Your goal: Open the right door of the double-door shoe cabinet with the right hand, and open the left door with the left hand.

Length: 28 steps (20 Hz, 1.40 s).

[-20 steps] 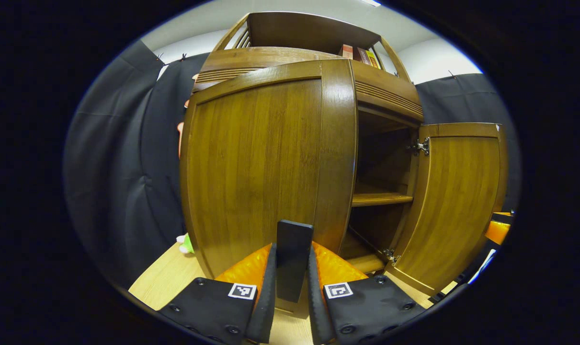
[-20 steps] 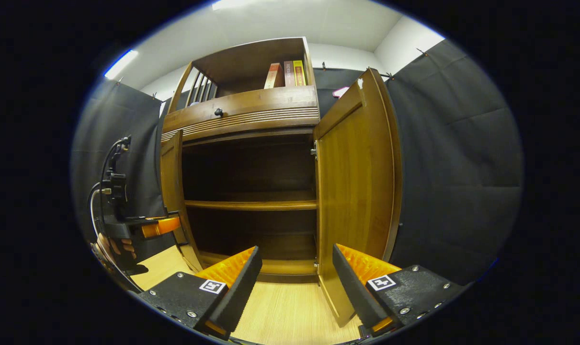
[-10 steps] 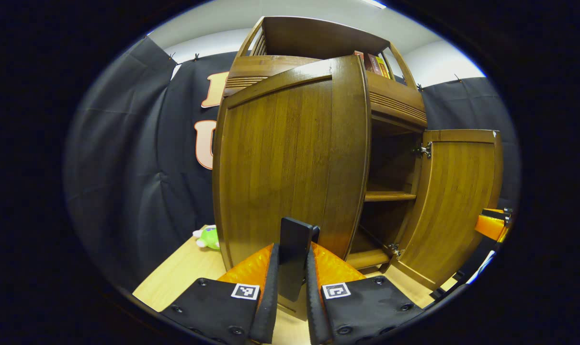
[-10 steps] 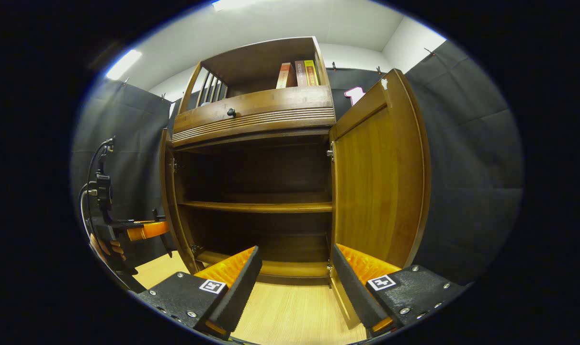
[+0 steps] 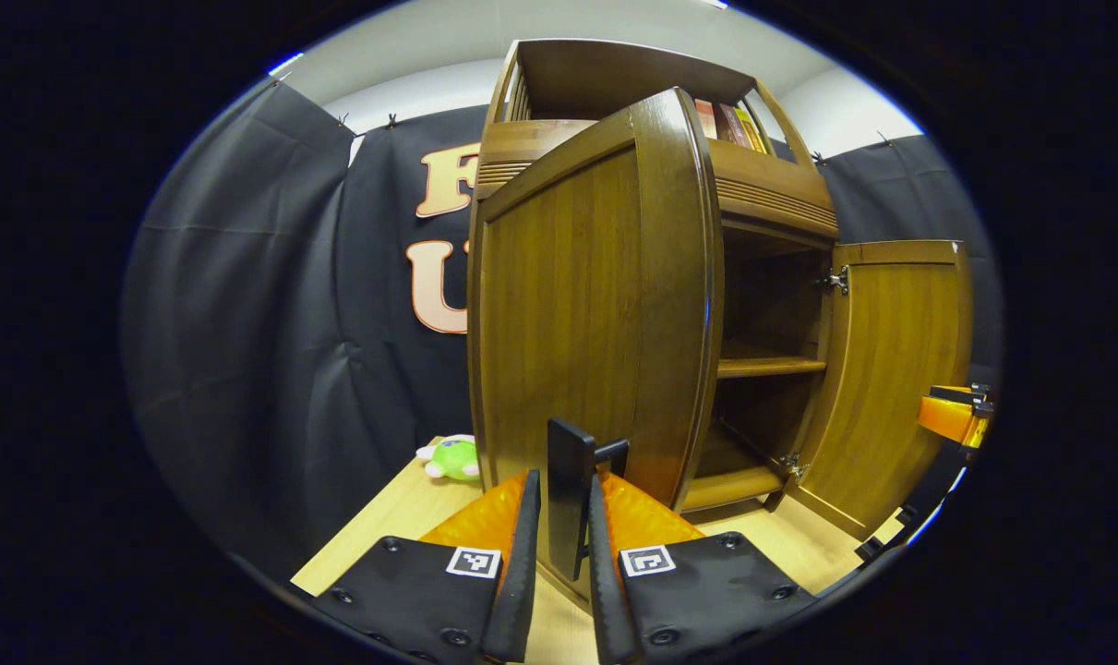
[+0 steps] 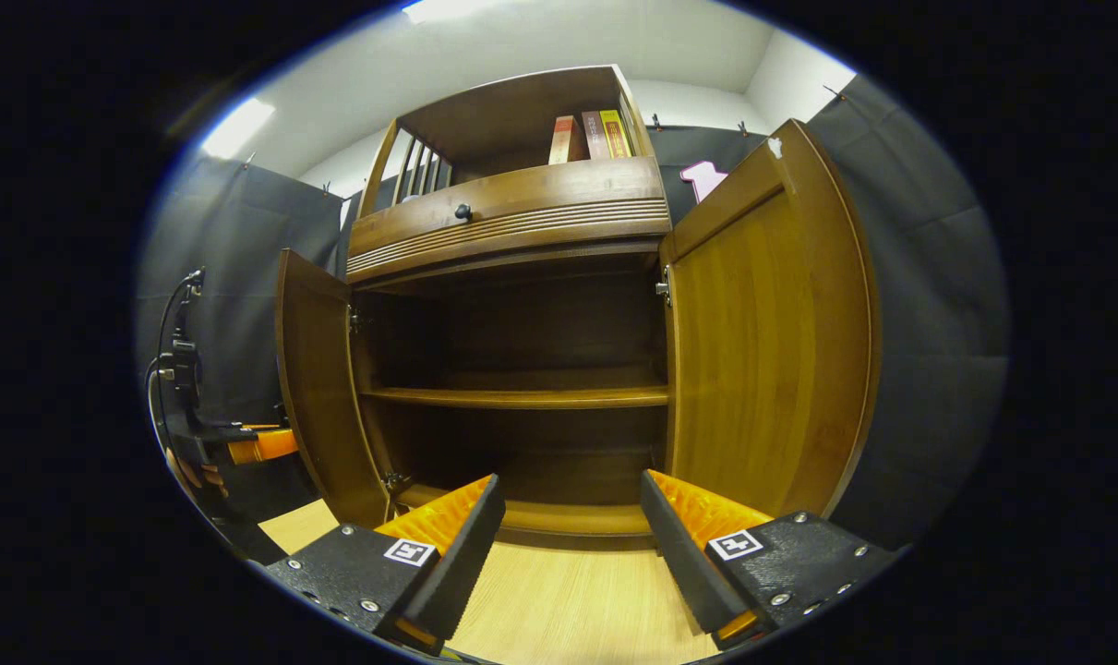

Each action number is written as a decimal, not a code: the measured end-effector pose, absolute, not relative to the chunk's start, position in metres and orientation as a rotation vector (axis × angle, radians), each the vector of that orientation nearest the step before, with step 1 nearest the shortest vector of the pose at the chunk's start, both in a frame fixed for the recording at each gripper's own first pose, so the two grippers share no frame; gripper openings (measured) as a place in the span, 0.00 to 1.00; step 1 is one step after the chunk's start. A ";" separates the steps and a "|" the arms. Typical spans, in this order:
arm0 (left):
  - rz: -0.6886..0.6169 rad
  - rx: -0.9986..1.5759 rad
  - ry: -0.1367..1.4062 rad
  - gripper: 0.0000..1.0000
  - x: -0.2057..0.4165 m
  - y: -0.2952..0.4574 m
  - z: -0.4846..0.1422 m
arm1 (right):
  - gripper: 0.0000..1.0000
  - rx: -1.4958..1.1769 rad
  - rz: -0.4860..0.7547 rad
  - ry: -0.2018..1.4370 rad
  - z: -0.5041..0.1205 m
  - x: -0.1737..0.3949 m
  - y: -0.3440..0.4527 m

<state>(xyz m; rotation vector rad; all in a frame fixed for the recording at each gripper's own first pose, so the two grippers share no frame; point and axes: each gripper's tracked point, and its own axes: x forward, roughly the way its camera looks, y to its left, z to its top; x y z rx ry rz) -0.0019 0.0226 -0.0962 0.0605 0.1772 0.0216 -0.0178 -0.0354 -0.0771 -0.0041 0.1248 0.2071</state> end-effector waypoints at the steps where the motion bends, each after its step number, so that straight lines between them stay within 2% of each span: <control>1: 0.035 0.063 0.175 0.33 -0.003 0.027 -0.095 | 1.00 -0.002 0.209 0.128 -0.079 -0.017 -0.035; 3: 0.045 0.069 0.171 0.34 -0.005 0.032 -0.095 | 1.00 0.001 0.213 0.133 -0.082 -0.016 -0.033; 5: 0.090 0.091 0.164 0.25 -0.008 0.048 -0.094 | 1.00 0.003 0.217 0.133 -0.082 -0.015 -0.031; 8: 0.161 0.132 0.165 0.22 -0.014 0.078 -0.095 | 1.00 0.008 0.224 0.136 -0.083 -0.014 -0.027; 10: 0.151 0.091 0.142 0.17 -0.016 0.089 -0.091 | 1.00 0.010 0.226 0.138 -0.084 -0.010 -0.025; 13: 0.146 0.056 0.135 0.17 -0.018 0.103 -0.094 | 1.00 0.009 0.228 0.153 -0.089 -0.007 -0.021; 17: 0.089 0.085 0.117 0.17 -0.020 0.099 -0.092 | 1.00 -0.001 0.233 0.149 -0.087 -0.006 -0.016; 18: 0.074 0.084 0.110 0.17 -0.020 0.107 -0.092 | 0.92 -0.002 0.232 0.147 -0.086 -0.006 -0.016; 25: -0.086 0.051 0.106 0.16 -0.013 0.157 -0.087 | 0.92 0.024 0.237 0.142 -0.078 -0.005 -0.015; 26: -0.106 0.042 0.106 0.17 -0.012 0.163 -0.087 | 1.00 0.034 0.240 0.141 -0.075 -0.005 -0.013; 27: -0.122 0.034 0.107 0.17 -0.011 0.168 -0.087 | 0.92 0.042 0.243 0.139 -0.074 -0.005 -0.012; 28: -0.143 0.031 0.104 0.17 -0.010 0.172 -0.086 | 0.92 0.047 0.245 0.137 -0.072 -0.005 -0.011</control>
